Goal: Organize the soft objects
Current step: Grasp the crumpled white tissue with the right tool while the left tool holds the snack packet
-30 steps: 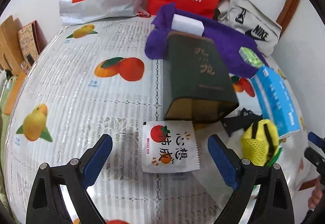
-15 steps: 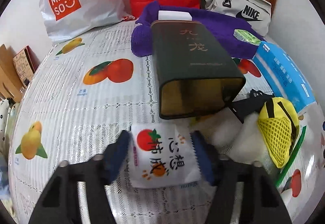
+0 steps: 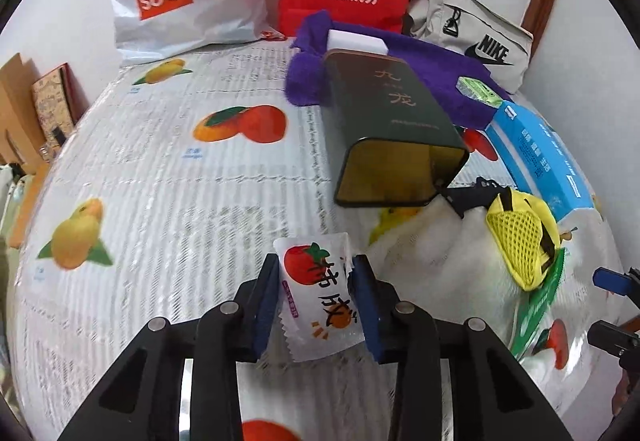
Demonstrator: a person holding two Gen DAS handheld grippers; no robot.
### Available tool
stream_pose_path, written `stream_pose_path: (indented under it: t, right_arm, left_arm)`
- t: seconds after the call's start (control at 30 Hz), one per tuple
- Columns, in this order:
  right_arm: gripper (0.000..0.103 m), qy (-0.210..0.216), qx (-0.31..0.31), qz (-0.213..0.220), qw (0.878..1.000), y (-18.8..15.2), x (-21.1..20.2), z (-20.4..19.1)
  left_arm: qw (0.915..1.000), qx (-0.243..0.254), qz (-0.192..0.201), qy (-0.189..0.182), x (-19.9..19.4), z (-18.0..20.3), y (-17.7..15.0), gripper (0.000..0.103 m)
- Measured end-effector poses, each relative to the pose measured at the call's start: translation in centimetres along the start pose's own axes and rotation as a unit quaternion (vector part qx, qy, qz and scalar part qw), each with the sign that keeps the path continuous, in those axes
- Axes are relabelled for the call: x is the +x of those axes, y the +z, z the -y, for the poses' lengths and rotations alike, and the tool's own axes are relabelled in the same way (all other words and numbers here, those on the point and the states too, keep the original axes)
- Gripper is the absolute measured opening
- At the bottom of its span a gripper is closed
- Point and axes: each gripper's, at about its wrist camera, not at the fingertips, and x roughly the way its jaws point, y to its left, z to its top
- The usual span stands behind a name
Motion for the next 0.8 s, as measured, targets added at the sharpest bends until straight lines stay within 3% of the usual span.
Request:
stream_pose_path:
  t: [0.23,0.53,0.67,0.8]
  right_arm:
    - [0.089,0.036,-0.016,-0.016,0.999,-0.9,1.1,-1.2]
    - [0.089,0.084,-0.082,-0.010,0.993,-2.3,0.5,-4.4]
    - [0.089,0.083,-0.119,-0.024,0.989,-3.2,1.9,-6.0]
    - [0.088,0.048,-0.159,-0.025,0.986,-4.3,3.6,-7.5]
  left_arm:
    - [0.9986,-0.048,0.009,0.020,-1.3,-2.4,-0.8,0.035]
    - [0.9982,-0.061,-0.003,0.001,-1.1,-2.5,-2.0,0.035]
    - [0.9984,-0.055,-0.004,0.003,-1.1,-2.1,-2.3,0.035]
    - [0.9986,-0.052,-0.007,-0.004,-1.2,-1.7,-2.5,0.035]
